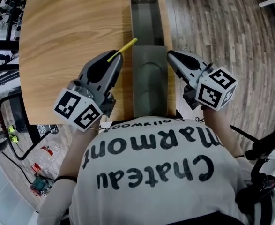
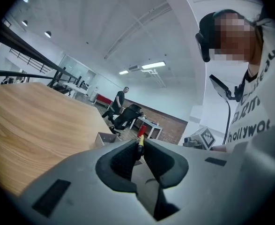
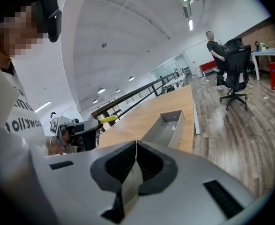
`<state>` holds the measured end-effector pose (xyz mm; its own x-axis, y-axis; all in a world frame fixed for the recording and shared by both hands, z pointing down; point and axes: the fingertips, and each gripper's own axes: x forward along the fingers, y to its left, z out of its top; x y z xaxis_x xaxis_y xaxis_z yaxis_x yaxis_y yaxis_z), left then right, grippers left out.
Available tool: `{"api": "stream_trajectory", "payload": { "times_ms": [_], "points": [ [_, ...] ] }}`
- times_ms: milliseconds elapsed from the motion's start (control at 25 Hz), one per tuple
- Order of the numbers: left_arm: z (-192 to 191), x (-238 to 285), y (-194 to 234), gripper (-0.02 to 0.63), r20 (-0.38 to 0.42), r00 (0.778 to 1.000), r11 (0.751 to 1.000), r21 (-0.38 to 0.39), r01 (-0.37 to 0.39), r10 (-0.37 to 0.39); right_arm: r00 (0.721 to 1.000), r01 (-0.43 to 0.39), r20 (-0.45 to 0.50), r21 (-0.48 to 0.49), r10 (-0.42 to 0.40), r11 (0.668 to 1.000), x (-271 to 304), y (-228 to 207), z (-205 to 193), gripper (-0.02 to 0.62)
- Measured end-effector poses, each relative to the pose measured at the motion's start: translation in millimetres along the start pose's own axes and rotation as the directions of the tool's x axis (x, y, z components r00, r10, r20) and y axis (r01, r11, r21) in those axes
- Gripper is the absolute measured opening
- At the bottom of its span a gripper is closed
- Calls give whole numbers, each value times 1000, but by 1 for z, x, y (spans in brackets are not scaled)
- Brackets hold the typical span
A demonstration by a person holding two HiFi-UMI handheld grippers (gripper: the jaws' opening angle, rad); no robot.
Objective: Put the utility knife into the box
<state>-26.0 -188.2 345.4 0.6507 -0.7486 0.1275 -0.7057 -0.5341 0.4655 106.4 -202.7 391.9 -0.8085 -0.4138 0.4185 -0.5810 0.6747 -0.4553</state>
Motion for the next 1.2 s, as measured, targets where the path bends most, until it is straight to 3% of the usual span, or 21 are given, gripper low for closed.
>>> {"api": "stream_trajectory", "payload": {
  "times_ms": [160, 400, 720, 1200],
  "points": [
    [1, 16, 15, 49, -28, 999, 999, 37, 20, -19, 1000, 16, -21, -3, -16, 1000, 11, -4, 3, 11],
    [-14, 58, 29, 49, -164, 985, 984, 160, 79, -53, 999, 31, -18, -68, -33, 997, 21, -22, 18, 11],
    [-26, 102, 51, 49, -296, 949, 942, 276, 191, -106, 997, 44, -49, -257, -59, 965, 56, -29, 24, 11],
    [-52, 153, 79, 49, -512, 853, 879, 358, 316, -98, 999, 46, 5, -116, -46, 992, 61, -44, 26, 11]
  ]
}}
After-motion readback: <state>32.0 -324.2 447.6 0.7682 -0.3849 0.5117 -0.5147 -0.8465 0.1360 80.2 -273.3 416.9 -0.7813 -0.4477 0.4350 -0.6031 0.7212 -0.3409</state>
